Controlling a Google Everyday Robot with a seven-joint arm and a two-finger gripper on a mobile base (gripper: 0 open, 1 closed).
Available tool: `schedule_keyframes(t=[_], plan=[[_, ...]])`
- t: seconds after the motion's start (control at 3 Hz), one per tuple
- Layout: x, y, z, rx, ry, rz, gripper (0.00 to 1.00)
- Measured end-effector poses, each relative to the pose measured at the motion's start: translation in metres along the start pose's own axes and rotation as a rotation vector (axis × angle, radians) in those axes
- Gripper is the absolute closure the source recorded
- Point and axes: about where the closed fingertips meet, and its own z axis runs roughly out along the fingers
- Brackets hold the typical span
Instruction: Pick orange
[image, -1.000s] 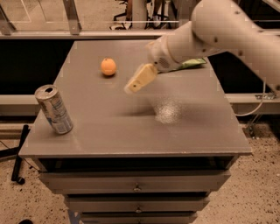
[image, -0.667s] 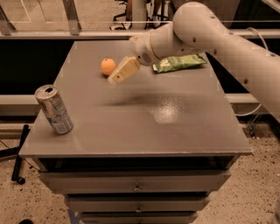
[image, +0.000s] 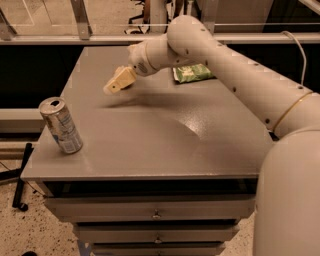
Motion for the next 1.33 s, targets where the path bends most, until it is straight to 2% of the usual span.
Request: schedule_keyframes(t=[0.33, 0.67, 1.33], plan=[[0.007, -0.004, 0.016, 0.005, 0.009, 0.013, 0.0], [0.016, -0.006, 0.02, 0.019, 0.015, 0.031, 0.17], [0.023, -0.008, 0.013, 0.039, 0.0, 0.048, 0.65]])
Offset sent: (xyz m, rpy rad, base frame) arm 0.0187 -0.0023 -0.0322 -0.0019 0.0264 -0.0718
